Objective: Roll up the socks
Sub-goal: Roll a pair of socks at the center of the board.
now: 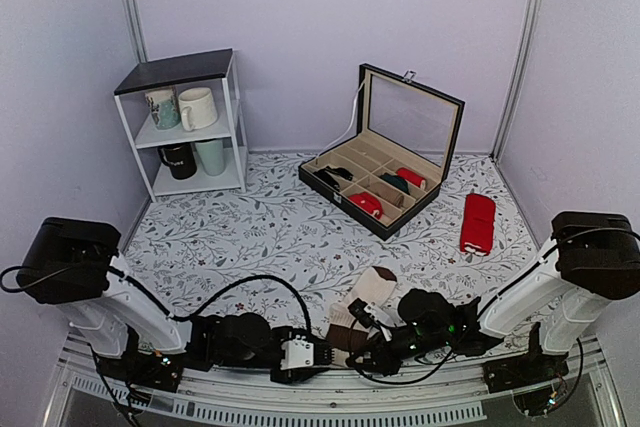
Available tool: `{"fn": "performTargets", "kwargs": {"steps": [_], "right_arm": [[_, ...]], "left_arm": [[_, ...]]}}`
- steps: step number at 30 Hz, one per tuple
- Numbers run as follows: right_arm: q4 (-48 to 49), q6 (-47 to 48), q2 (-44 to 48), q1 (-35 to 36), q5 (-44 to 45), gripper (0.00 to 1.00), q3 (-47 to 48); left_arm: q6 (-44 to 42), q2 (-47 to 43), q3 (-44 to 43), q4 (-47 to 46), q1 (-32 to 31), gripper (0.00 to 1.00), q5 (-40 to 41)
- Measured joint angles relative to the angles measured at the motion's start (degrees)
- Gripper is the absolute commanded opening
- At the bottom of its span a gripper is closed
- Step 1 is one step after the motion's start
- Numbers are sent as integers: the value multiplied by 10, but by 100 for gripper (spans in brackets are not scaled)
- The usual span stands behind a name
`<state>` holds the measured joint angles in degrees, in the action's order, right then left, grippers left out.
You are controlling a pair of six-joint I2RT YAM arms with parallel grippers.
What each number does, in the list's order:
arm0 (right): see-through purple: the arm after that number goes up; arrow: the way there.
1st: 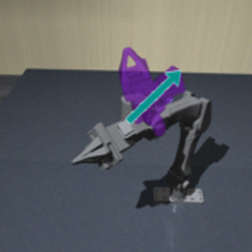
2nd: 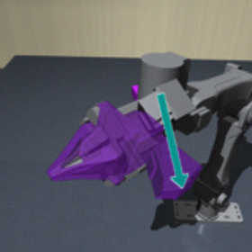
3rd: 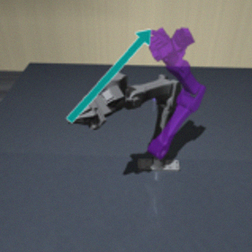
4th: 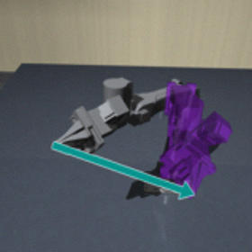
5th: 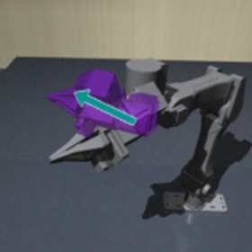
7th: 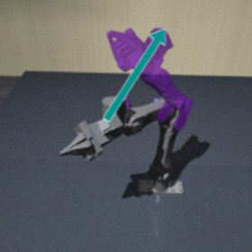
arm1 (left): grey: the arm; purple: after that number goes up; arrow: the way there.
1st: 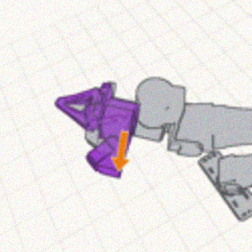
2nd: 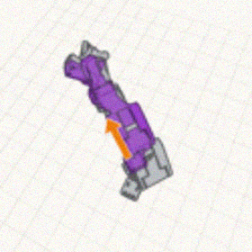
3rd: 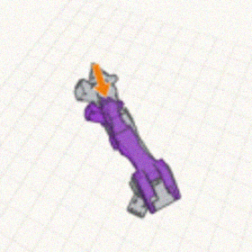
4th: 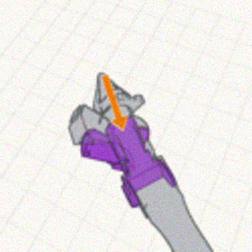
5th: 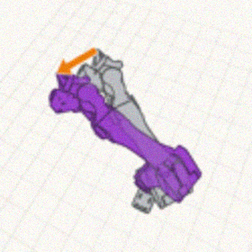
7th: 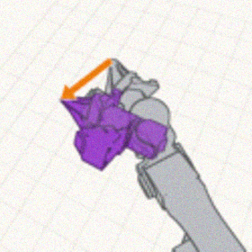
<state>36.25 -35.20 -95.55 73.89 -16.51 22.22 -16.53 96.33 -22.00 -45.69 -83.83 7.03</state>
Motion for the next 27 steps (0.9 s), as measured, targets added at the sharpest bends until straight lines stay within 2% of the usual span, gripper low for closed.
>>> {"fn": "performTargets", "kwargs": {"steps": [7, 13, 17, 21, 27], "right_arm": [[-1, 0, 0, -4, -6, 9, 0], [-3, 1, 0, -7, -12, 9, 0], [-4, 1, 0, -10, -16, 12, 0], [-16, 7, 6, -12, -22, 28, 5], [-86, 46, 49, -11, 9, 34, 17]], "left_arm": [[3, 30, -16, 1, 0, 26, -8], [15, 31, -19, 8, 0, 0, -8], [27, 32, -28, 21, 0, 0, -7], [42, 43, -54, 46, 0, 0, -3], [93, 44, -104, 127, 31, 0, -43]]}}
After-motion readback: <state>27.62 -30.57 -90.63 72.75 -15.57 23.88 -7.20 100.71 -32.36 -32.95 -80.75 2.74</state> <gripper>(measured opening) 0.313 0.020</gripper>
